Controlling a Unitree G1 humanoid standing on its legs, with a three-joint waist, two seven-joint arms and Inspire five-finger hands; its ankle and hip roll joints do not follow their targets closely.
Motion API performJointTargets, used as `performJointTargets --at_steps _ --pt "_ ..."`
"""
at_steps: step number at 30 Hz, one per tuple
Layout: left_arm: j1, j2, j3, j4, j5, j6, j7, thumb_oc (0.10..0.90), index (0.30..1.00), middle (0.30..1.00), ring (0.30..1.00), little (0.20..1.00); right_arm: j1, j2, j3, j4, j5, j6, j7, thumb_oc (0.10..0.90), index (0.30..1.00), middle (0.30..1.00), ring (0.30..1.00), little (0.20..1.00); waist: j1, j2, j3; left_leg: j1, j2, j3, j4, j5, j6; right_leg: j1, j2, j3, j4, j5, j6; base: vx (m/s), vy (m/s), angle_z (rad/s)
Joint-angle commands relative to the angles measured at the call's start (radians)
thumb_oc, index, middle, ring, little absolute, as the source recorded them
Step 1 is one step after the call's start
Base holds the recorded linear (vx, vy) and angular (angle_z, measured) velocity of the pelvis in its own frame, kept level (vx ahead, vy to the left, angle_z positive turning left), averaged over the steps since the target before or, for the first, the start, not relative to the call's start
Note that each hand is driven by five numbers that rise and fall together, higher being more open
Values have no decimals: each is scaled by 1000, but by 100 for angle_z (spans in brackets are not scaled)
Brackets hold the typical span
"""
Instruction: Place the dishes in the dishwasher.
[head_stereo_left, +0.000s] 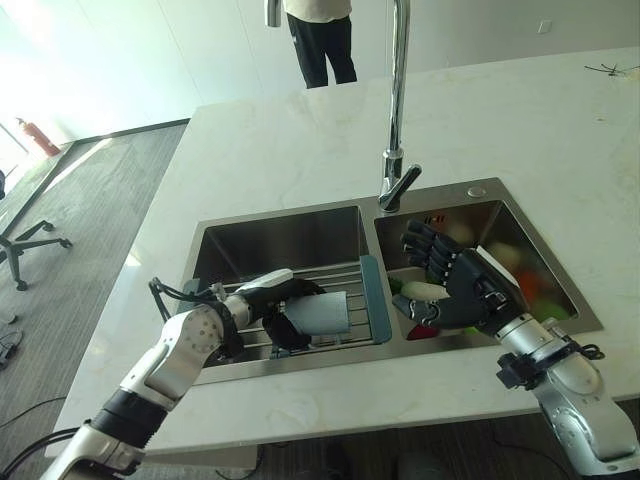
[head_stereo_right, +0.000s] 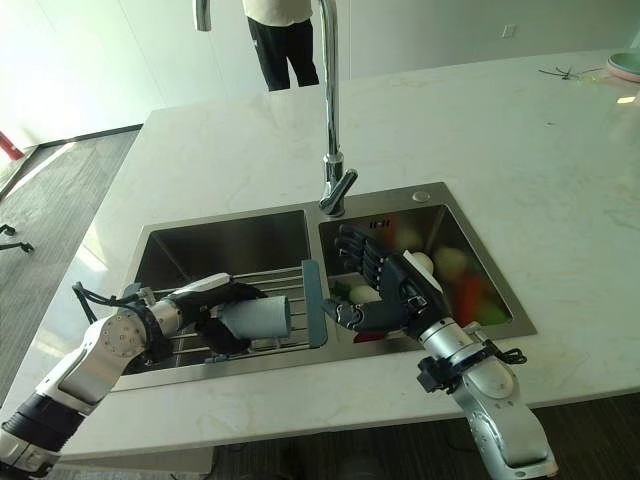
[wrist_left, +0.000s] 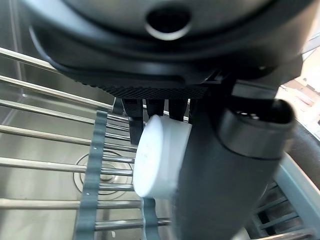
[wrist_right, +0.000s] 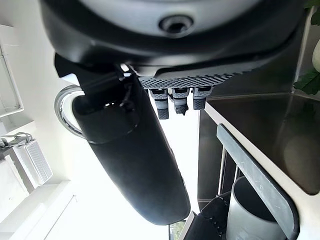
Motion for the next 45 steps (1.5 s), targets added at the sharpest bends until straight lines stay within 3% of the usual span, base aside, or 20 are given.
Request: performJointTargets --at_steps 1,11,16,24,32,36,41,45 --pt "-97 1 -1 9 23 -16 9 400 300 300 300 300 -123 8 -24 -63 -9 -95 10 800 900 900 900 900 -10 5 -42 65 64 15 150 -301 -49 -15 1 -61 -84 40 93 0 0 0" --pt "-18 -12 87 -29 -91 -57 162 400 300 300 300 300 -99 13 -46 -59 -12 -106 1 800 900 900 900 900 9 -3 -39 63 64 5 150 -297 -50 -9 -2 -74 -84 35 90 0 0 0" --pt "74 -69 196 -84 -270 -152 296 400 300 300 300 300 -90 31 -58 -67 -11 -117 -18 800 900 900 900 900 33 -11 -37 58 64 -14 150 -290 -55 -4 -7 -88 -84 31 87 0 0 0" --pt "184 -128 367 -233 -325 -320 411 400 300 300 300 300 -64 67 -96 -100 -28 -124 -33 800 900 900 900 900 75 -29 -42 40 53 -63 150 -280 -60 0 -6 -100 -84 17 76 -22 -15 8" --pt "222 -166 449 -306 -384 -427 516 400 300 300 300 300 -57 89 -102 -122 -39 -146 -47 800 900 900 900 900 99 -43 -51 31 51 -87 150 -273 -66 4 -6 -112 -84 7 67 -23 -24 11" --pt "242 -209 492 -329 -447 -510 592 400 300 300 300 300 -65 102 -103 -135 -32 -174 -62 800 900 900 900 900 119 -50 -59 23 55 -103 150 -265 -76 10 -7 -126 -84 -4 58 -27 -48 16" --pt "274 -237 531 -355 -481 -564 634 400 300 300 300 300 -72 114 -108 -164 0 -208 -75 800 900 900 900 900 146 -54 -61 19 64 -114 150 -256 -86 19 -10 -153 -84 -16 46 -24 -67 17" --pt "321 -265 568 -396 -546 -570 615 400 300 300 300 300 -74 119 -115 -191 28 -224 -83 800 900 900 900 900 178 -55 -53 13 78 -124 150 -242 -103 27 -12 -184 -84 -25 34 -14 -82 34"
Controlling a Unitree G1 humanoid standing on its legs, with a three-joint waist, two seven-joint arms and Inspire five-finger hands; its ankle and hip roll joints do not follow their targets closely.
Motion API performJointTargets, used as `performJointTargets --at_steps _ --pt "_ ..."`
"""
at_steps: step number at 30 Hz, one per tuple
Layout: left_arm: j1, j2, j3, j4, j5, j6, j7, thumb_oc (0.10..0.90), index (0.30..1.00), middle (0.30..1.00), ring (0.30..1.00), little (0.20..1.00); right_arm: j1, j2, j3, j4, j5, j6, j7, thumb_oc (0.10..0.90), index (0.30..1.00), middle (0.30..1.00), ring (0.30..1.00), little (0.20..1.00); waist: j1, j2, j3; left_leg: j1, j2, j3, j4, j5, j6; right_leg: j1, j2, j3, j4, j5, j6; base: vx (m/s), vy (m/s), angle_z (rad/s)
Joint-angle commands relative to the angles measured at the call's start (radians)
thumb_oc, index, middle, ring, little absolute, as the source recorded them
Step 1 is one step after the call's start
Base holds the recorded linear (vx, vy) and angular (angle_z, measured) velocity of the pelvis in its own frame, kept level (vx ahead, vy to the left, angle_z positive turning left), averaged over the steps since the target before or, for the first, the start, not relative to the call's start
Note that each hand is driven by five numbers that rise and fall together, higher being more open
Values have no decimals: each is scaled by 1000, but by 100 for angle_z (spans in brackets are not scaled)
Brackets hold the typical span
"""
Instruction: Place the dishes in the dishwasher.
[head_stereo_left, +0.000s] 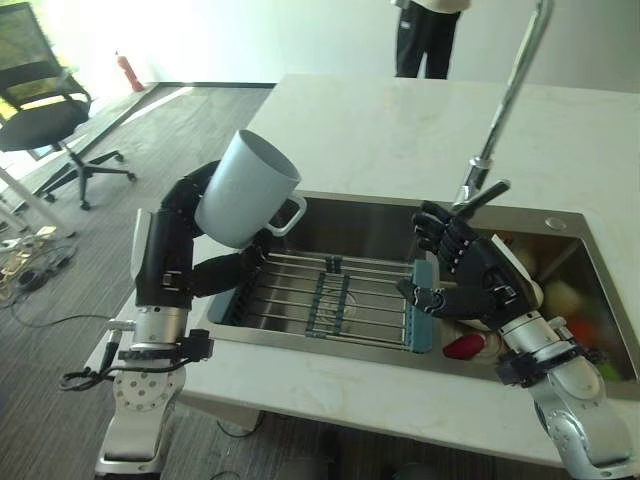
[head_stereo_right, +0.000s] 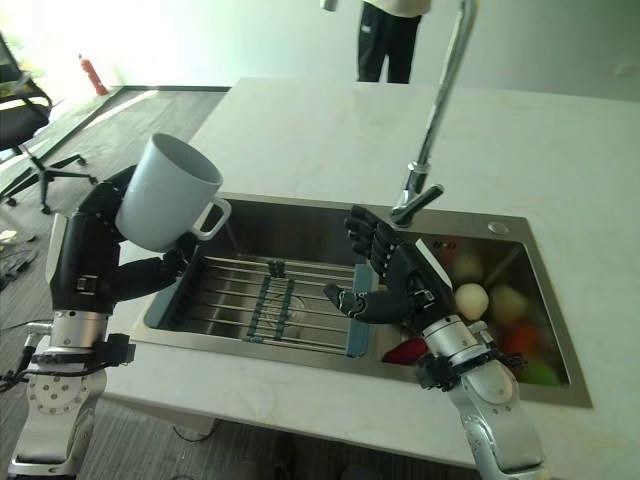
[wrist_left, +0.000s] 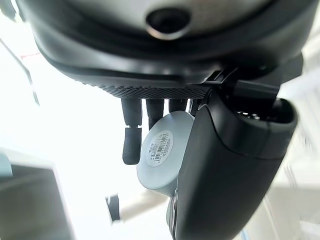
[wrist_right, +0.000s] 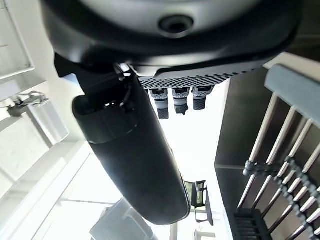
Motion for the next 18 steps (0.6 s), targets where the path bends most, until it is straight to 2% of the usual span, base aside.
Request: performJointTargets --at_steps 1,4,6,7,8,9,10,11,12,13,16,18 --pt "-54 30 86 -119 -83 -147 40 400 300 300 300 300 -87 52 -86 -127 66 -148 -14 800 900 900 900 900 14 -19 -58 67 88 12 135 -252 -86 -31 -22 -45 -36 -38 59 -10 -92 39" --pt "-1 3 117 -157 -114 -128 27 400 300 300 300 300 -79 50 -85 -145 90 -140 -17 800 900 900 900 900 51 -15 -41 38 104 -13 135 -210 -114 -20 -24 -68 -36 -47 48 -42 -47 50" --pt "3 -3 118 -158 -145 -129 10 400 300 300 300 300 -65 46 -92 -146 83 -151 -40 800 900 900 900 900 48 -11 -24 12 154 62 135 -186 -134 -11 -38 -113 -36 -52 48 -167 7 144" --pt "-15 -5 107 -139 -181 -144 3 400 300 300 300 300 -61 32 -100 -136 81 -164 -69 800 900 900 900 900 37 -14 -10 34 192 153 135 -188 -143 0 -61 -166 -36 -54 54 -275 110 214" --pt "-25 -12 108 -133 -208 -154 9 400 300 300 300 300 -66 19 -108 -124 87 -176 -69 800 900 900 900 900 38 -21 -6 48 194 179 135 -184 -140 -5 -81 -193 -36 -44 55 -178 179 166" --pt "-22 -23 110 -135 -217 -158 7 400 300 300 300 300 -67 9 -117 -116 90 -181 -63 800 900 900 900 900 41 -30 -7 70 186 171 135 -198 -143 -2 -94 -183 -36 -48 61 -186 182 199" --pt "-18 -26 111 -137 -219 -162 7 400 300 300 300 300 -67 3 -121 -114 93 -183 -61 800 900 900 900 900 42 -32 1 68 185 193 135 -179 -133 -9 -105 -205 -36 -27 57 -55 176 225" --pt "-10 -34 114 -143 -224 -176 10 400 300 300 300 300 -67 -8 -132 -110 101 -187 -57 800 900 900 900 900 42 -40 3 92 179 193 135 -201 -136 -6 -119 -198 -36 -26 67 -143 190 198" --pt "-4 -40 115 -148 -234 -185 3 400 300 300 300 300 -66 -16 -143 -105 103 -191 -56 800 900 900 900 900 40 -46 9 105 190 226 135 -201 -134 -7 -136 -214 -36 -13 71 -117 270 107" --pt "1 -46 118 -150 -242 -195 -6 400 300 300 300 300 -62 -19 -155 -99 103 -200 -51 800 900 900 900 900 35 -49 12 114 218 275 135 -198 -136 -5 -156 -239 -36 -3 76 -177 234 47" --pt "1 -52 112 -147 -262 -211 -35 400 300 300 300 300 -52 -14 -168 -83 97 -228 -58 800 900 900 900 900 24 -52 13 126 279 364 135 -185 -148 6 -190 -302 -36 9 87 -131 190 111" --pt "-9 -50 98 -130 -277 -213 -60 400 300 300 300 300 -49 -8 -168 -69 91 -251 -71 800 900 900 900 900 19 -42 4 130 319 434 135 -188 -159 17 -223 -363 -36 26 108 -131 331 108"
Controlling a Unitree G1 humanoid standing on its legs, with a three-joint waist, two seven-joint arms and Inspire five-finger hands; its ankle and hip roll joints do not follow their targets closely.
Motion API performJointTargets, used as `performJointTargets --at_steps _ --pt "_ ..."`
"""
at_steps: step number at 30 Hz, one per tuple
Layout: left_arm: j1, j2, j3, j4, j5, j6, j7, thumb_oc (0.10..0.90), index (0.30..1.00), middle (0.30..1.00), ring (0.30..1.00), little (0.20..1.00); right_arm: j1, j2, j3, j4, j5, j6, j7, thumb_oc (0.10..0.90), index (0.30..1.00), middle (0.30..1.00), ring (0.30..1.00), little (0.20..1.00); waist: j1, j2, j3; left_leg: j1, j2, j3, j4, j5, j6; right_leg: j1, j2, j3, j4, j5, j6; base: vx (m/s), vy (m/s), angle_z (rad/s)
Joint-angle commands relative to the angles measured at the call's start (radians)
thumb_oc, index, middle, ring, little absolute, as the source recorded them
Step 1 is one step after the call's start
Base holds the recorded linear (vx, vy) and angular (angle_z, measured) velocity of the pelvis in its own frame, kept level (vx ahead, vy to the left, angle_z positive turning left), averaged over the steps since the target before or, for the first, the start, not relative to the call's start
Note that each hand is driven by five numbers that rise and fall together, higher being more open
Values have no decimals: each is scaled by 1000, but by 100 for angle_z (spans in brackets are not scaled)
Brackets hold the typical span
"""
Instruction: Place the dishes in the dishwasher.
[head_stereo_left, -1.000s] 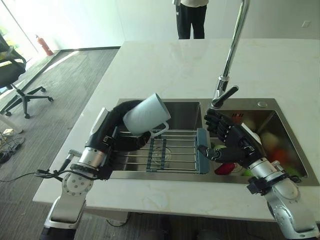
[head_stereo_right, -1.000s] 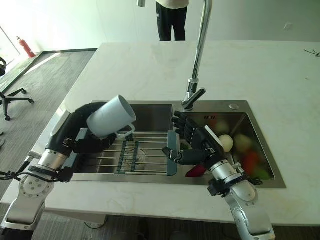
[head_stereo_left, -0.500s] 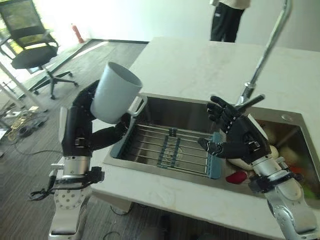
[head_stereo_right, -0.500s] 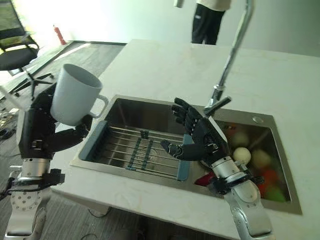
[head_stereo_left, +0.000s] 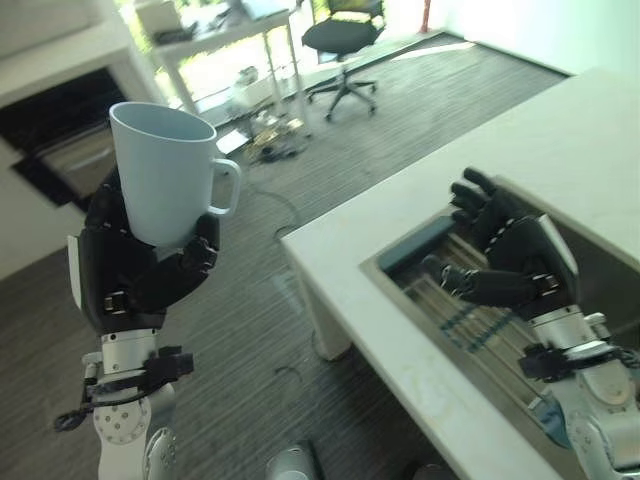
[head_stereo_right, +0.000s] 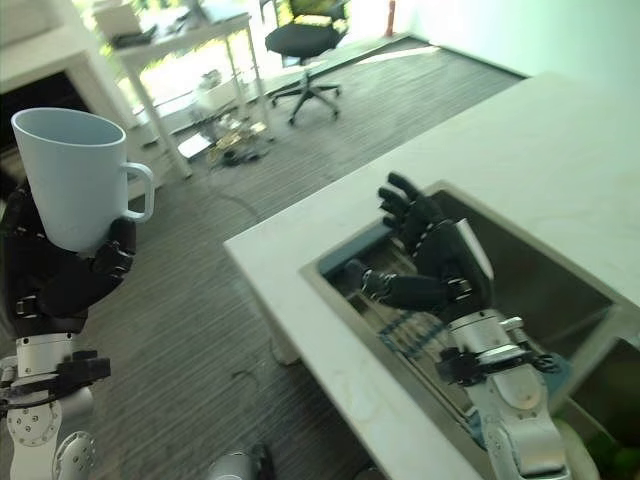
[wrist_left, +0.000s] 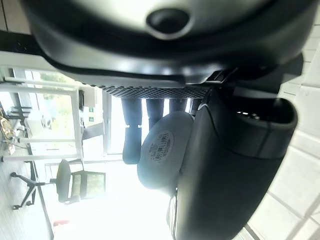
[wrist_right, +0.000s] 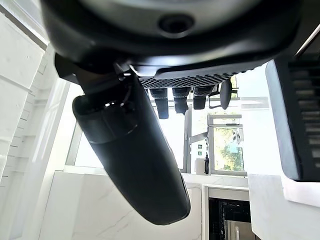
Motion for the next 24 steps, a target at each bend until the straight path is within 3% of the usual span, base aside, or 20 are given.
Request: performJointTargets --at_steps 1,4,7,9,11,13,15,19,24 --pt "-107 60 47 -62 -52 -117 -46 400 300 300 300 300 -78 33 -23 -45 47 -168 -20 800 900 900 900 900 -45 -41 -39 -10 44 17 106 -141 -39 54 23 -80 -98 -19 58 -78 433 93" --pt "-122 69 42 -52 -44 -102 -40 400 300 300 300 300 -102 62 6 -34 28 -168 -13 800 900 900 900 900 -21 -33 -46 -21 -22 -47 106 -189 -18 58 -26 -92 -98 27 110 6 448 108" --pt "-133 71 47 -68 -41 -69 -37 400 300 300 300 300 -99 106 25 -40 13 -174 -13 800 900 900 900 900 7 -33 -49 -33 -75 -95 106 -217 4 71 -83 -120 -98 84 128 33 428 53" --pt "-156 81 50 -78 -29 -47 -40 400 300 300 300 300 -91 150 43 -54 -7 -177 -21 800 900 900 900 900 23 -32 -52 -41 -119 -139 106 -243 31 85 -115 -144 -98 169 133 66 475 48" --pt "-171 88 43 -78 -36 -46 -59 400 300 300 300 300 -85 161 44 -59 -23 -180 -38 800 900 900 900 900 13 -29 -52 -53 -138 -190 106 -250 50 75 -82 -106 -98 167 122 49 246 68" --pt "-190 92 23 -72 -64 -41 -98 400 300 300 300 300 -68 154 33 -59 -32 -185 -72 800 900 900 900 900 -11 -35 -53 -73 -164 -261 106 -252 67 41 5 -2 -98 100 101 69 47 107" --pt "-205 92 1 -62 -60 -36 -107 400 300 300 300 300 -58 139 22 -51 -27 -191 -81 800 900 900 900 900 -33 -44 -54 -99 -178 -289 106 -230 74 2 64 54 -98 60 78 17 -10 130" --pt "-194 92 -32 -48 -21 -53 -74 400 300 300 300 300 -26 100 -21 -45 54 -210 -25 800 900 900 900 900 -71 -73 -55 -107 -205 -319 106 -232 78 -75 126 193 -98 34 92 62 -31 158" --pt "-157 85 -28 -50 9 -67 -29 400 300 300 300 300 -66 108 27 -59 30 -193 -21 800 900 900 900 900 -41 -69 -60 -76 -206 -301 106 -255 86 -44 112 164 -98 13 94 23 -130 30"
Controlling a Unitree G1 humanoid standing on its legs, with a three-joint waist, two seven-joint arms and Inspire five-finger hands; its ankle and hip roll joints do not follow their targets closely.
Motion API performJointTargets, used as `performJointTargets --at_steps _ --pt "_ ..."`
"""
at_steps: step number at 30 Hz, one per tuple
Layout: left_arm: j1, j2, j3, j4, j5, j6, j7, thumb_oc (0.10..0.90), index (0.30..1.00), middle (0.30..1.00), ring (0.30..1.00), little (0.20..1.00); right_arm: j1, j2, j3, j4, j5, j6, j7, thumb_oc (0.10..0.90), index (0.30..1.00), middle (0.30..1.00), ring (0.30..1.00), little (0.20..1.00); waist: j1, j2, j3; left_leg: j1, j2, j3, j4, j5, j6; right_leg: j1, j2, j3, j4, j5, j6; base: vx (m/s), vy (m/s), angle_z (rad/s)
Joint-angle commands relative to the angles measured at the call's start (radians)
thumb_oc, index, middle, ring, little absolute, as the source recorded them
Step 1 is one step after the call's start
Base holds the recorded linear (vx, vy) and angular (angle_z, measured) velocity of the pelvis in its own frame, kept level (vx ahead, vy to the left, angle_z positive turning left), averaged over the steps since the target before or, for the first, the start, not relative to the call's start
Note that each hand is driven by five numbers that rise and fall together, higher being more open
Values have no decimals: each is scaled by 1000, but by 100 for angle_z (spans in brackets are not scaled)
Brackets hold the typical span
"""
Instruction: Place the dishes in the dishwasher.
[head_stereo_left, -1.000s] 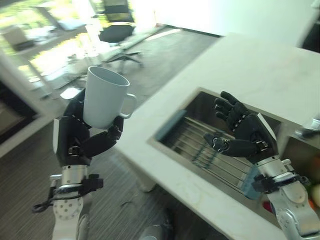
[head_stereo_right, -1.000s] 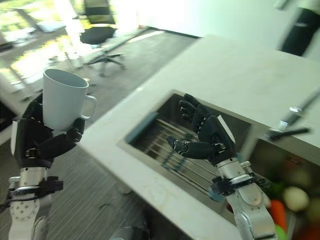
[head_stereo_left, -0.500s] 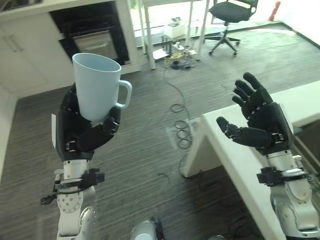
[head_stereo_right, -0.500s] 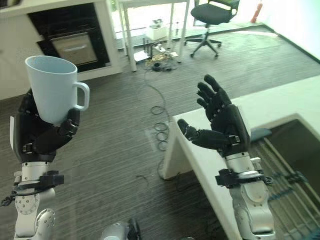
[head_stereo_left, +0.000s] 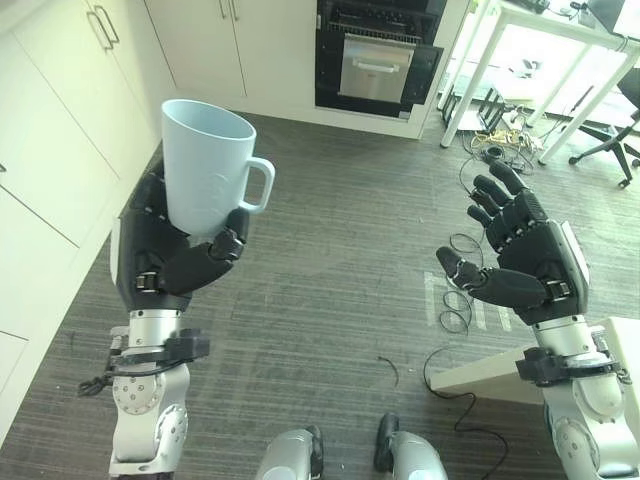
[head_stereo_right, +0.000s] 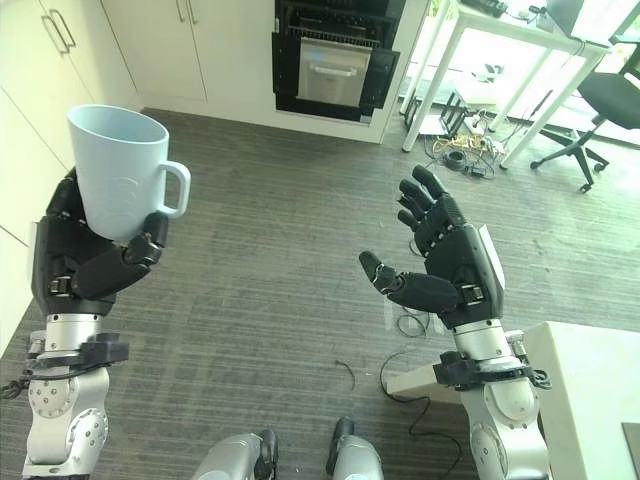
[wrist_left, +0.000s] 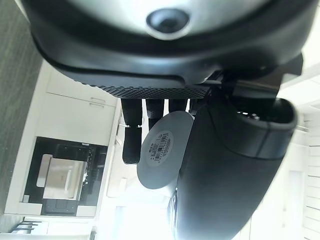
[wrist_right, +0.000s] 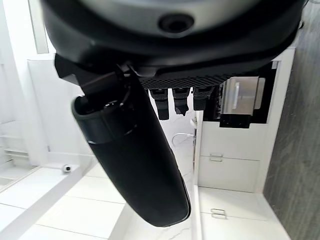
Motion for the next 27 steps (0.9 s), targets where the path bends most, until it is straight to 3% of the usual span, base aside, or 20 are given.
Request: performJointTargets --at_steps 1,2,3,4,5,12,14,15,16,18,19,21,22,23,24,25,27 --pt "-38 40 28 -136 26 -107 24 400 300 300 300 300 -62 -28 -19 -90 29 -106 -3 800 900 900 900 900 -16 22 -123 43 58 21 -116 -43 -81 49 21 -66 38 -156 37 33 -70 10" --pt "-35 41 30 -137 25 -105 26 400 300 300 300 300 -62 -29 -16 -92 29 -103 -4 800 900 900 900 900 -16 23 -123 46 59 21 -116 -44 -82 53 22 -67 38 -159 35 40 -75 15" --pt "-74 10 -81 -105 36 -115 -40 400 300 300 300 300 -85 -16 38 -26 84 -76 89 800 900 900 900 900 -74 88 -90 98 -5 -52 -116 -93 -28 81 108 -60 38 -98 -31 -15 -149 9" --pt "-82 17 -85 -113 39 -106 -26 400 300 300 300 300 -86 -5 56 -31 76 -72 80 800 900 900 900 900 -59 65 -104 92 -9 -34 -116 -89 -30 92 101 -69 38 -165 -28 -32 -191 19" --pt "-80 19 -88 -114 45 -109 -15 400 300 300 300 300 -87 -3 63 -34 74 -66 79 800 900 900 900 900 -54 57 -109 92 -6 -23 -116 -86 -33 95 102 -68 38 -182 -29 -51 -208 18" --pt "-70 33 -73 -141 73 -134 12 400 300 300 300 300 -71 -16 52 -72 50 -60 81 800 900 900 900 900 -48 29 -115 101 15 22 -116 -69 -37 93 132 -33 38 -222 -50 9 -207 -15" --pt "-62 33 -61 -151 63 -141 10 400 300 300 300 300 -74 -24 45 -70 60 -59 79 800 900 900 900 900 -43 20 -112 117 7 32 -116 -55 -40 91 133 -18 38 -224 -60 64 -184 -13" --pt "-55 31 -56 -153 53 -151 1 400 300 300 300 300 -78 -36 39 -65 66 -62 78 800 900 900 900 900 -39 -2 -106 145 -15 57 -116 -36 -43 90 117 2 38 -221 -69 88 -263 -22" --pt "-44 27 -57 -162 44 -151 -3 400 300 300 300 300 -85 -59 34 -53 67 -67 74 800 900 900 900 900 -21 -22 -69 62 -3 50 91 55 -104 106 109 22 38 -216 -98 102 -300 -18" --pt "-33 21 -56 -167 28 -138 -11 400 300 300 300 300 -89 -70 27 -55 83 -62 82 800 900 900 900 900 -14 -21 -52 -28 27 40 181 111 -133 108 113 16 38 -210 -115 89 -178 -14" --pt "-32 16 -56 -162 30 -137 -18 400 300 300 300 300 -91 -72 27 -59 86 -60 77 800 900 900 900 900 -13 -22 -48 -36 40 45 141 110 -129 111 112 14 38 -211 -112 211 -57 12" --pt "-10 14 -49 -160 17 -143 -38 400 300 300 300 300 -97 -66 45 -57 77 -64 66 800 900 900 900 900 -1 -10 -40 -5 49 55 -116 126 -126 132 123 25 38 -231 -93 267 37 2" --pt "4 15 -45 -160 11 -148 -46 400 300 300 300 300 -95 -62 54 -57 70 -67 66 800 900 900 900 900 2 13 -42 -57 80 29 -116 111 -138 138 151 29 38 -244 -88 375 134 -29" --pt "44 15 -35 -162 -16 -164 -63 400 300 300 300 300 -82 -58 63 -65 64 -63 78 800 900 900 900 900 14 48 -57 -157 114 -67 -116 152 -172 142 206 58 38 -267 -92 542 187 -32" --pt "72 5 -20 -168 -12 -175 -67 400 300 300 300 300 -70 -59 61 -71 72 -52 94 800 900 900 900 900 22 61 -64 -216 126 -141 -116 180 -189 164 239 97 38 -290 -102 727 243 -87" --pt "76 -4 -9 -165 -27 -176 -86 400 300 300 300 300 -53 -64 55 -79 77 -47 103 800 900 900 900 900 13 69 -68 -246 163 -114 -116 182 -198 184 246 95 38 -313 -112 578 203 -97" --pt "66 0 -9 -149 -24 -186 -81 400 300 300 300 300 -30 -64 48 -83 75 -57 123 800 900 900 900 900 -1 70 -74 -219 170 -76 -116 173 -192 207 231 89 38 -327 -103 455 174 -49"
